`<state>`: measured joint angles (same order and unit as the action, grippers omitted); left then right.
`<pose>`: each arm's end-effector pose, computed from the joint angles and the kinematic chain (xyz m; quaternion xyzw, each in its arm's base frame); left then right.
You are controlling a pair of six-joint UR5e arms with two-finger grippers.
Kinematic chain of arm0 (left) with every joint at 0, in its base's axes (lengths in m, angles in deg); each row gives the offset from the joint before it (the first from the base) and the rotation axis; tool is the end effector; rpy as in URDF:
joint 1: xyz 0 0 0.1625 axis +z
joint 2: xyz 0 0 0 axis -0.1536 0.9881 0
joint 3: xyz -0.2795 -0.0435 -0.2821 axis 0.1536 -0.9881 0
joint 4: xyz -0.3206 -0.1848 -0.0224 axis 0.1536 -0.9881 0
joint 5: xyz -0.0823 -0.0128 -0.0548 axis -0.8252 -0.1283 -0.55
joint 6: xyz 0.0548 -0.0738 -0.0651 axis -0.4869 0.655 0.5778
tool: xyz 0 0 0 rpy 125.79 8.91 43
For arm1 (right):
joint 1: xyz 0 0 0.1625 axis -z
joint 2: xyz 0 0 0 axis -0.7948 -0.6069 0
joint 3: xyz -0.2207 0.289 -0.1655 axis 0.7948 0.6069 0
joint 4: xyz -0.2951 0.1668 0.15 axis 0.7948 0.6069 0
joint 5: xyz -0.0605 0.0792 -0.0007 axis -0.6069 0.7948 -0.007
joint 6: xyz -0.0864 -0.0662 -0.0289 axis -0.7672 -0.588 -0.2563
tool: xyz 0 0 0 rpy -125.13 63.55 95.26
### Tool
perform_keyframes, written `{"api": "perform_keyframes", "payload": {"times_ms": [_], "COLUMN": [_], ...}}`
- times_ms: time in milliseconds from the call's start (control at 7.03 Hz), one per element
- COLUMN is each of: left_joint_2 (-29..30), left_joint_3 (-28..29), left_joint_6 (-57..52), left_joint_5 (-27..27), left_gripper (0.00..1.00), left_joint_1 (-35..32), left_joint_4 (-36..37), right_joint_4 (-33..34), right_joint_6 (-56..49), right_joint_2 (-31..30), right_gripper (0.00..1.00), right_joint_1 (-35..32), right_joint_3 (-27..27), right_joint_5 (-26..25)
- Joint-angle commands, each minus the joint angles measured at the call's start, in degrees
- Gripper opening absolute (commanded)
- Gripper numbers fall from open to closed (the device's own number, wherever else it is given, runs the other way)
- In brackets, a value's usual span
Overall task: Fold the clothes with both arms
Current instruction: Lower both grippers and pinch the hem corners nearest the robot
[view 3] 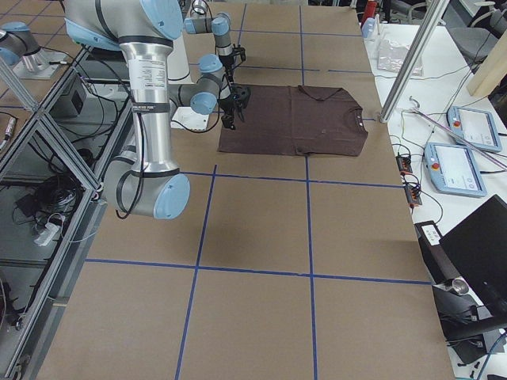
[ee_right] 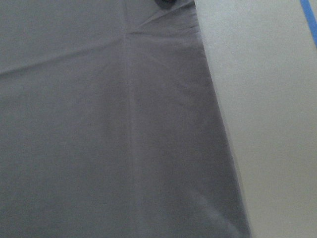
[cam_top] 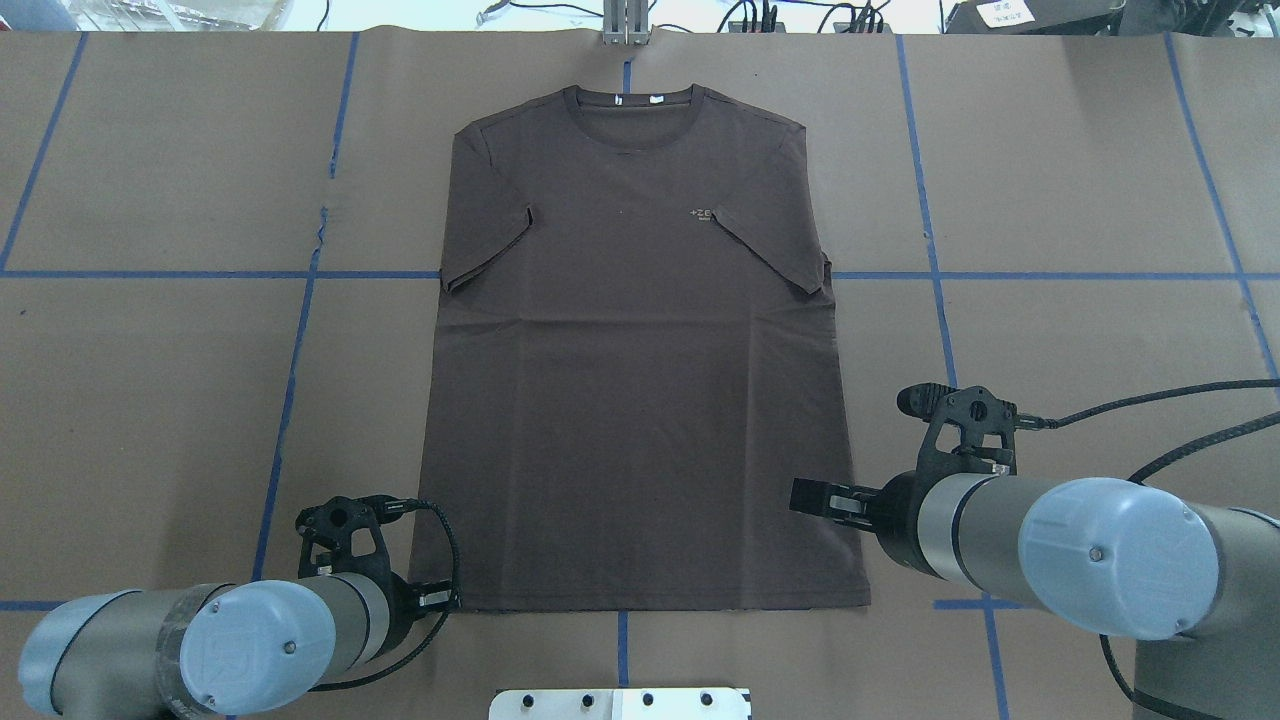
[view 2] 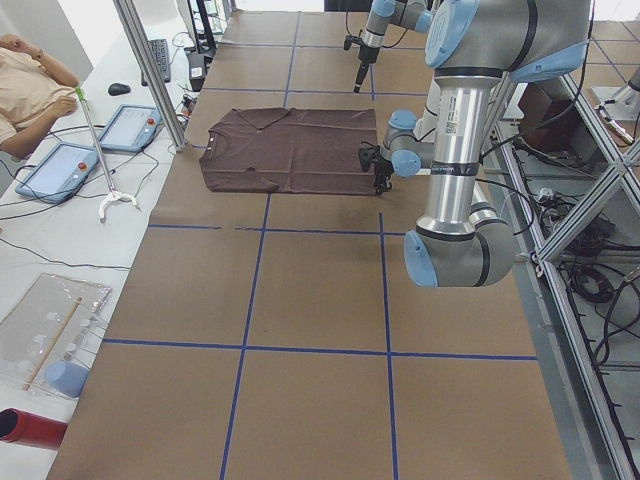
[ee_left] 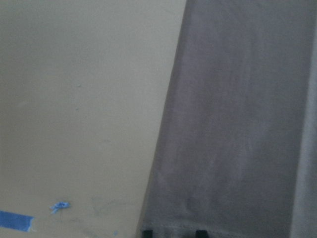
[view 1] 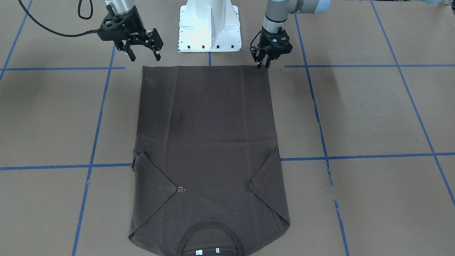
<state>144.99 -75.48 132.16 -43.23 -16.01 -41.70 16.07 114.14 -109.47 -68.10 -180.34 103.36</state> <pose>0.4760 -0.2003 0.3478 0.0299 0.4126 -0.1109 0.9036 -0.3762 -0.2455 0.2976 0.0674 -0.4585 0.1373 0.8754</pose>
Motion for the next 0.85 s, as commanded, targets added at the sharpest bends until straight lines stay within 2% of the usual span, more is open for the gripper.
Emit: {"api": "perform_keyframes", "payload": {"times_ms": [0, 284, 711], "left_joint_2": [-0.21, -0.39, -0.3], "left_joint_3": [-0.02, -0.02, 0.24], "left_joint_6": [-0.19, -1.06, -1.42], "left_joint_5": [-0.09, -0.09, 0.0], "left_gripper": [0.43, 0.47, 0.46], "left_joint_1": [-0.04, -0.04, 0.05], "left_joint_4": [0.0, 0.0, 0.0], "right_joint_4": [0.0, 0.0, 0.0], "right_joint_6": [0.0, 0.0, 0.0], "right_joint_2": [0.01, 0.01, -0.08], "right_gripper": [0.98, 0.98, 0.98], "right_joint_1": [0.08, -0.01, 0.08], "right_joint_3": [0.0, 0.0, 0.0], "right_joint_5": [0.0, 0.0, 0.0]}}
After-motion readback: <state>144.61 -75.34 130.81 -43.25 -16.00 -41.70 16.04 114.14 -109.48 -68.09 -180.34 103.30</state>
